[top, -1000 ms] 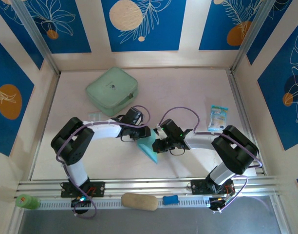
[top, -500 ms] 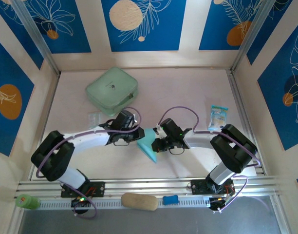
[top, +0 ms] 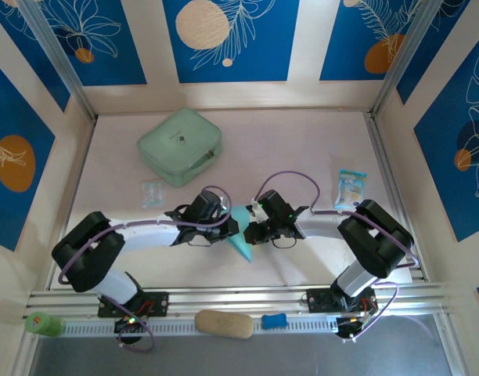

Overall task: Fold a paper plane with a square sheet of paper (pick it up from the middle)
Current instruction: Third fold the triangle at the center of the table.

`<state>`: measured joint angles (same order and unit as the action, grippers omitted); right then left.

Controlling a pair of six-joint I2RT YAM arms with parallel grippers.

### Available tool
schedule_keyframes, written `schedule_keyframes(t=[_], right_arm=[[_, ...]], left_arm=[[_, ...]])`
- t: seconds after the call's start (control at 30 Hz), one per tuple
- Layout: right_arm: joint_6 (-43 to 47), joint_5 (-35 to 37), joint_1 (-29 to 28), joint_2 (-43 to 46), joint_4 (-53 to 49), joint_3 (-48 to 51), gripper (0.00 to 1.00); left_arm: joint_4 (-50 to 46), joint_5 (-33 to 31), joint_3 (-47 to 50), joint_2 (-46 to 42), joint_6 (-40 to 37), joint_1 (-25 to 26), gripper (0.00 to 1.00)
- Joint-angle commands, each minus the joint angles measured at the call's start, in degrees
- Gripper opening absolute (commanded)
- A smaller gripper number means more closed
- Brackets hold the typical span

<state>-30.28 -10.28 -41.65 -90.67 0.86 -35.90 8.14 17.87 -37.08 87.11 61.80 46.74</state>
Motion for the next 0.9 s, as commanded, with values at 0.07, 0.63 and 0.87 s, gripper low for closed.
schedule_keyframes(t=[0.07,0.63,0.87], right_arm=[[0.1,1.2,0.4,-1.8,-2.2,0.2,0.05],[0.0,1.2,0.4,-1.7,-2.4,0.2,0.05],[0.0,0.4,0.4,-1.3,-2.3,0.0,0.08]], left_arm=[[3.6,0.3,2.7,1.7,2.5,0.4,0.08],[2.0,-1.5,3.9,4.2,0.7,0.3,0.1],[0.5,-2.7,4.8,5.2,0.6,0.4,0.1]])
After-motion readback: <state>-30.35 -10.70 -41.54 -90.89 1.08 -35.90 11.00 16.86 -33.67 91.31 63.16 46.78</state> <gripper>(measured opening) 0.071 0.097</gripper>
